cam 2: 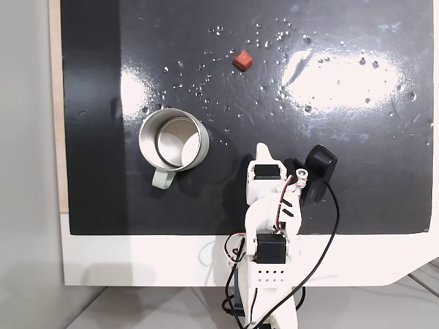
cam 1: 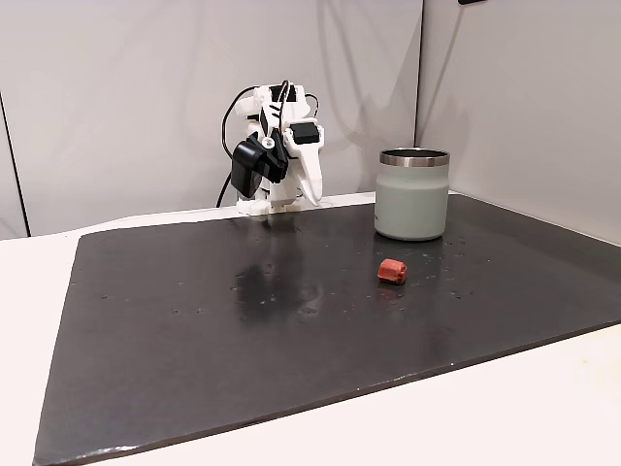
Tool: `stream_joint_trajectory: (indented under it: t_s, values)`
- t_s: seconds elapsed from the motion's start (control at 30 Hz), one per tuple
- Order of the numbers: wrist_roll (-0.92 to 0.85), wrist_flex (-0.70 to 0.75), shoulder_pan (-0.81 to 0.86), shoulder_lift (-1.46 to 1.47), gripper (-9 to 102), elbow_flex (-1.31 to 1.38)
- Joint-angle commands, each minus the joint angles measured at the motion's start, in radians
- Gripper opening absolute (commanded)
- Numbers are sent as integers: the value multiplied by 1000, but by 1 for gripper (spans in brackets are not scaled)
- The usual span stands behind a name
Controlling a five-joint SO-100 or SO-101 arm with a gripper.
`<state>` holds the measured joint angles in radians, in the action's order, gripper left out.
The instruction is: Grasp a cube and put it in the cup.
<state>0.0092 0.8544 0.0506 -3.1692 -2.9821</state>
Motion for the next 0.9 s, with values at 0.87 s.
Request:
stream_joint_trajectory:
  t_s: [0.87]
  values:
    - [-84, 28, 0, -9, 0, 126]
